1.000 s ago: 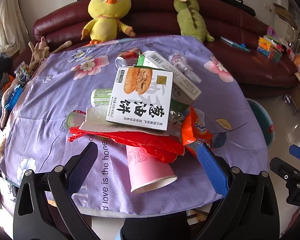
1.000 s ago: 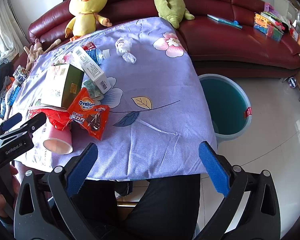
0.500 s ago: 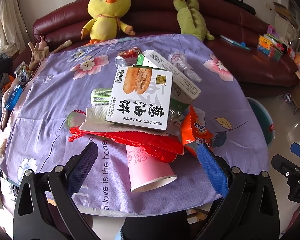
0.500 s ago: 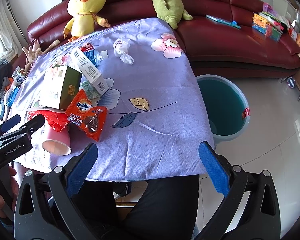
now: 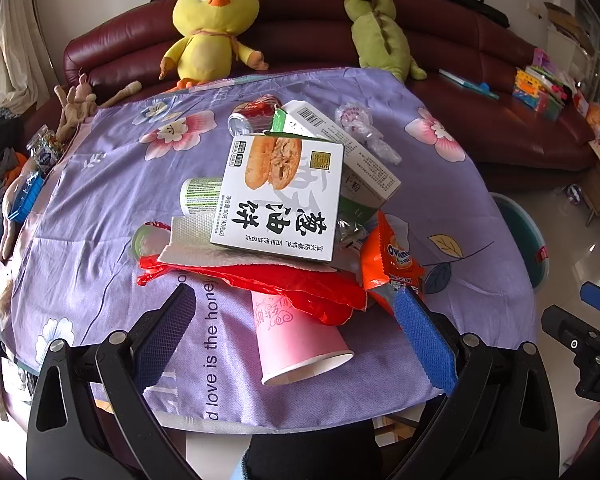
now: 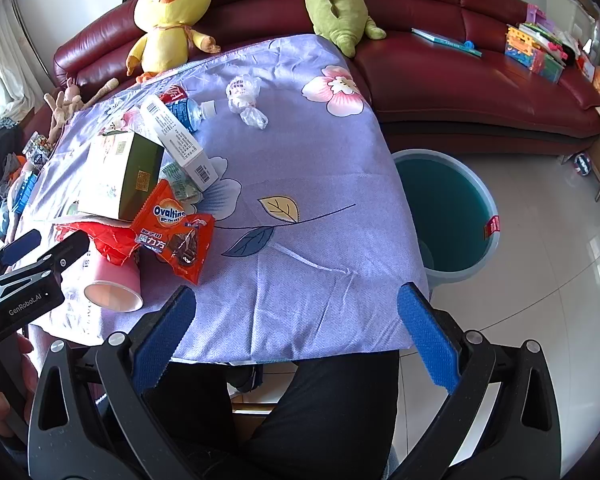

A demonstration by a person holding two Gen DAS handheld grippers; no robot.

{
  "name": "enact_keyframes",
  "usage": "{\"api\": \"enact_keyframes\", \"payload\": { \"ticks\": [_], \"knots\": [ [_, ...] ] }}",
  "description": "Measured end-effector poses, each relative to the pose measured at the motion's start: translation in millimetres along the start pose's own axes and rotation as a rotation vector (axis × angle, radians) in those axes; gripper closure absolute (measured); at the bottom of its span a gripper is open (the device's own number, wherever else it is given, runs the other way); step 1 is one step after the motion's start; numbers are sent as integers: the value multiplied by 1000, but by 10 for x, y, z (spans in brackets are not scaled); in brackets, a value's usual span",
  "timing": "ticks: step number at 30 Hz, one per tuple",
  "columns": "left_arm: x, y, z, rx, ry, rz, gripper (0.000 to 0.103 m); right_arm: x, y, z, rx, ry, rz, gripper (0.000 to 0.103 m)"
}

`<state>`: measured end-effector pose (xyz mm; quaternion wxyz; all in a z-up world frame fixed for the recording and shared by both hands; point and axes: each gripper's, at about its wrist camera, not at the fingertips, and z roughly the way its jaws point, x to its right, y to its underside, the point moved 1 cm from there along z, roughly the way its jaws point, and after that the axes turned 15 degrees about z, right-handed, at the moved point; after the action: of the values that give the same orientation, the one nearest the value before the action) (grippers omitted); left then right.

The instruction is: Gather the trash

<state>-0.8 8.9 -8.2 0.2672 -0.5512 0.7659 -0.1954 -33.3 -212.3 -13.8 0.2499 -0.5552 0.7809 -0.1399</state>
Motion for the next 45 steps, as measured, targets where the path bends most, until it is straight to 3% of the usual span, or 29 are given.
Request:
{"api": "enact_keyframes", "payload": {
  "ticks": [20, 26, 35, 45],
  "knots": [
    [-57, -4, 29, -12, 5, -2, 3, -14, -12, 22, -6, 0, -2, 6],
    [-283, 9, 172, -48, 94, -26, 4, -42, -76, 56, -7, -6, -19, 6],
    [-529, -94, 278, -70, 72, 14, 4, -64, -139, 228, -39, -21, -32, 6],
    [-830, -304, 510, -107, 123, 116, 4, -239, -396, 473, -92, -45, -72, 6]
  ]
}}
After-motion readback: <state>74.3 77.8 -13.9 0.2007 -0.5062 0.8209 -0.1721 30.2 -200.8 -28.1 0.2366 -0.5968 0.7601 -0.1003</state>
